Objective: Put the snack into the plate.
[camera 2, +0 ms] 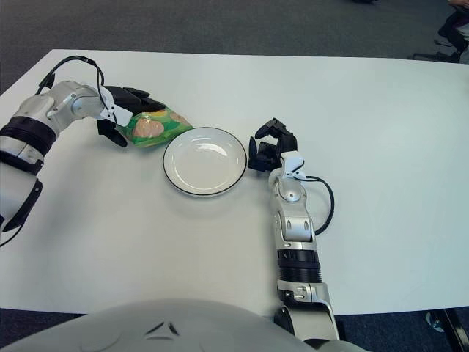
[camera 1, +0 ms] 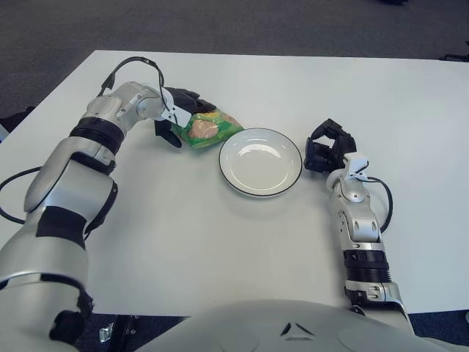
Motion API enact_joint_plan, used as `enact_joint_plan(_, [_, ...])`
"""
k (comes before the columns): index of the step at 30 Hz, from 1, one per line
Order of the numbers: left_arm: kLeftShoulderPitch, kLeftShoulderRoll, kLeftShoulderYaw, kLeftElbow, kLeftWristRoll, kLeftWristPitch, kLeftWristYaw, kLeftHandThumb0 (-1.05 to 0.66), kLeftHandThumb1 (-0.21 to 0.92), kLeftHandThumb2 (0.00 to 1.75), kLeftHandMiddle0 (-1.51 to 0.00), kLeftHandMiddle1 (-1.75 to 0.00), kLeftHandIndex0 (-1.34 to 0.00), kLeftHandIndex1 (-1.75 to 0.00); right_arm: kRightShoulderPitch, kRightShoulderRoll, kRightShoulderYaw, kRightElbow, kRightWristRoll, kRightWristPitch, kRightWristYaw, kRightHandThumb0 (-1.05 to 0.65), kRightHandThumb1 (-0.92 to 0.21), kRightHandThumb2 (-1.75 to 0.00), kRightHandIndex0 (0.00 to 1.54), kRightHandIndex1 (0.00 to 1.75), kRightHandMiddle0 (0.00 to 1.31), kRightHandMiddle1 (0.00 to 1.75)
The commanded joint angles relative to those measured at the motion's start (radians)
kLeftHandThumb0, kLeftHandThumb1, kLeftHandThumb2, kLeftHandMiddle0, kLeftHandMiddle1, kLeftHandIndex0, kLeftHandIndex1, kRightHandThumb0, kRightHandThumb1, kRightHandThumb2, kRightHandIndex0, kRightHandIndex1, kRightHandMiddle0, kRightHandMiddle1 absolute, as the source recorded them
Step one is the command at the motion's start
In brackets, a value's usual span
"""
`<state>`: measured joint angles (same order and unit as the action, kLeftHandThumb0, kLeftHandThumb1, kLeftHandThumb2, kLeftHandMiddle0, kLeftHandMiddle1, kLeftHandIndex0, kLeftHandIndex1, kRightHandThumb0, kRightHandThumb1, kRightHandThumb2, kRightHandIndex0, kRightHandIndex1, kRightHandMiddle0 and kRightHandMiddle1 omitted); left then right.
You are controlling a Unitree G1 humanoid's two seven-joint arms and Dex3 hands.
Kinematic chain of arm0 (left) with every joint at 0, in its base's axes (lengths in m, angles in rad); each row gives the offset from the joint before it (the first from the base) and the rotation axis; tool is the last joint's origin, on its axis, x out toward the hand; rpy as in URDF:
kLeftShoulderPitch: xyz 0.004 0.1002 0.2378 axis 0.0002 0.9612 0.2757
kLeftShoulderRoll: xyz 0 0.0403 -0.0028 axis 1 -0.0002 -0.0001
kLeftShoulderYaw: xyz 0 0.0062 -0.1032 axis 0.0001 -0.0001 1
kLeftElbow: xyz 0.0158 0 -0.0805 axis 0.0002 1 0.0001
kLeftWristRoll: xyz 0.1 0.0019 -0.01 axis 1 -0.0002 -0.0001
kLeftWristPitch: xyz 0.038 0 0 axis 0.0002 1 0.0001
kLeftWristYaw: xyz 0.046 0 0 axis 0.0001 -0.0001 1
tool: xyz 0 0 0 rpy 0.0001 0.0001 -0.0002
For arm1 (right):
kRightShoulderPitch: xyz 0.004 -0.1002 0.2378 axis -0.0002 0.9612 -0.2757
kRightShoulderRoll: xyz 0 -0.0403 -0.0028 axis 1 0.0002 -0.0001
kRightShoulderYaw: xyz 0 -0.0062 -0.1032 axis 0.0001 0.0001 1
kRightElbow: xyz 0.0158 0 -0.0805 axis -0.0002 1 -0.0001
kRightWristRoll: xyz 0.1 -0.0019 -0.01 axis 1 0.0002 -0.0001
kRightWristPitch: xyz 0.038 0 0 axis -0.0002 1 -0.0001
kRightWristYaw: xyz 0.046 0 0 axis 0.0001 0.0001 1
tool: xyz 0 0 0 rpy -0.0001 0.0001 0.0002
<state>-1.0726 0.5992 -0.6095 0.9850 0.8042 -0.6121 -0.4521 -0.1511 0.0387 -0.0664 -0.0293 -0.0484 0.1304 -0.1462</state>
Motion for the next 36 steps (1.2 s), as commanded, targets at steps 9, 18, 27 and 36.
enact_joint_plan(9, [0.097, -0.038, -0.051, 0.037, 0.065, 0.046, 0.202, -0.77, 0.50, 0.75, -0.12, -1.18, 0.00, -1.16, 0.100, 0.016, -0.003, 0.026, 0.014, 0.007, 0.002, -0.51, -0.25, -1.40, 1.29, 1.75, 0.67, 1.75])
enact_joint_plan(18, [0.133, -0.085, -0.089, 0.142, 0.102, 0.098, 0.479, -0.19, 0.24, 1.28, -0.69, -1.56, -0.50, -1.73, 0.097, 0.013, -0.002, 0.029, 0.015, 0.008, 0.008, -0.51, -0.25, -1.39, 1.29, 1.75, 0.67, 1.75])
enact_joint_plan(27, [0.195, -0.069, -0.077, 0.133, 0.090, 0.117, 0.711, -0.01, 0.08, 1.53, -0.82, -1.60, -0.58, -1.75, 0.093, 0.011, -0.006, 0.037, 0.018, 0.003, 0.017, -0.50, -0.26, -1.39, 1.28, 1.75, 0.66, 1.75])
enact_joint_plan(36, [0.280, 0.001, -0.005, 0.011, 0.019, 0.120, 0.748, 0.00, 0.03, 1.60, -0.85, -1.60, -0.62, -1.75, 0.085, 0.005, -0.010, 0.052, 0.020, 0.001, 0.025, -0.50, -0.26, -1.38, 1.28, 1.75, 0.66, 1.75])
